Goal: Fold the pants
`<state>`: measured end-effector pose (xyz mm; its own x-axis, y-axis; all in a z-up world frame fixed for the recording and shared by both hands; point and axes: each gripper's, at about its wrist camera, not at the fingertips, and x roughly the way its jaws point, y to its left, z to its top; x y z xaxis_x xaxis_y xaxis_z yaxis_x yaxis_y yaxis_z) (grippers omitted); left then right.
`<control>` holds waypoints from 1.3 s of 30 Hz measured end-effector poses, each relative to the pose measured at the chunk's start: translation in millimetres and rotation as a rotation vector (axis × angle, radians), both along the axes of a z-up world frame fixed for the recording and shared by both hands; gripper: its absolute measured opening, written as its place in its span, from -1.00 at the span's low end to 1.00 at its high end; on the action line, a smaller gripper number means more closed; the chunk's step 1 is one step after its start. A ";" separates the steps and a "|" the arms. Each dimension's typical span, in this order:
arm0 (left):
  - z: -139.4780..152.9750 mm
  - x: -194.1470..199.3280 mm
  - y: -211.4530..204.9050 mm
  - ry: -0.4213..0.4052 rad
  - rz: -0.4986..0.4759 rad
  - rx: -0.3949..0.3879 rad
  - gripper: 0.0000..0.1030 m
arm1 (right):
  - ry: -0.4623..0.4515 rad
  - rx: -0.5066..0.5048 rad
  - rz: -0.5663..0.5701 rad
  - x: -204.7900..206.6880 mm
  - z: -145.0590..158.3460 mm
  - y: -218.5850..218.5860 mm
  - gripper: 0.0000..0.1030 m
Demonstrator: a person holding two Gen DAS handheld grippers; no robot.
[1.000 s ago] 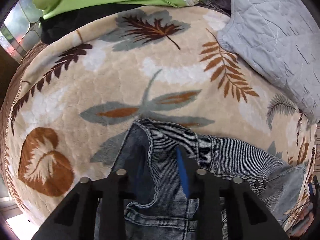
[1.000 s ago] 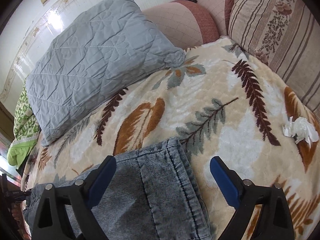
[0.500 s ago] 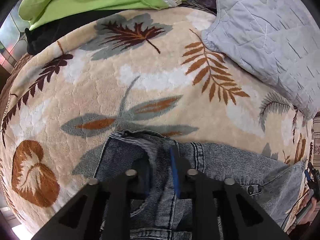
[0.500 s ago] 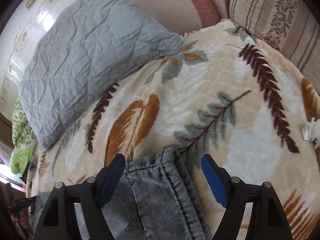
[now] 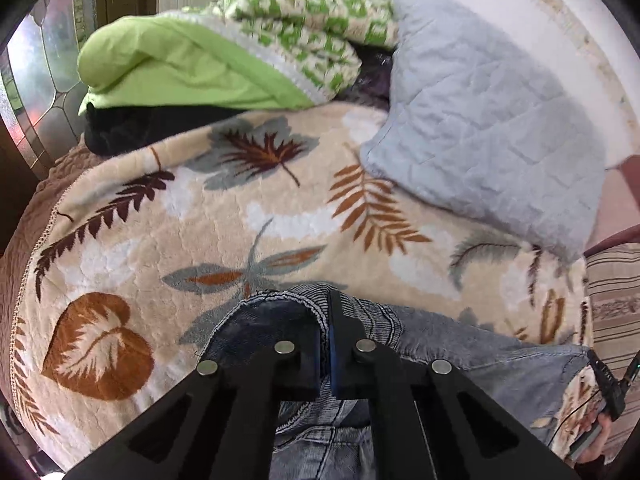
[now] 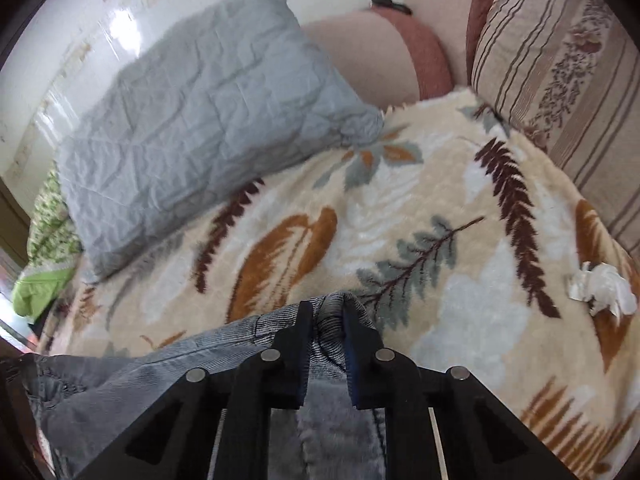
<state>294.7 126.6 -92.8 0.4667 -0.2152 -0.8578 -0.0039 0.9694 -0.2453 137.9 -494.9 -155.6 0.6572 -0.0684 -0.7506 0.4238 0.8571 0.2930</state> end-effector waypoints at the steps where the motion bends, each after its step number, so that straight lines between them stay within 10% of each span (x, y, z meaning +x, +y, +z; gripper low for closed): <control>1: 7.5 -6.2 2.6 -0.013 -0.001 -0.013 -0.95 | -0.023 0.003 0.000 -10.0 8.4 2.1 -0.71; 17: 46.2 -161.7 70.7 -0.070 -0.031 -0.093 -0.94 | -0.136 0.074 -0.004 -191.7 61.5 23.1 -0.71; 30: -62.3 -231.2 105.2 0.185 0.024 -0.067 -0.86 | 0.248 0.186 0.098 -261.0 -10.7 42.5 -0.65; 39: -26.5 -253.3 115.2 0.108 0.095 0.032 -0.76 | 0.220 0.080 0.061 -268.8 19.9 28.6 -0.65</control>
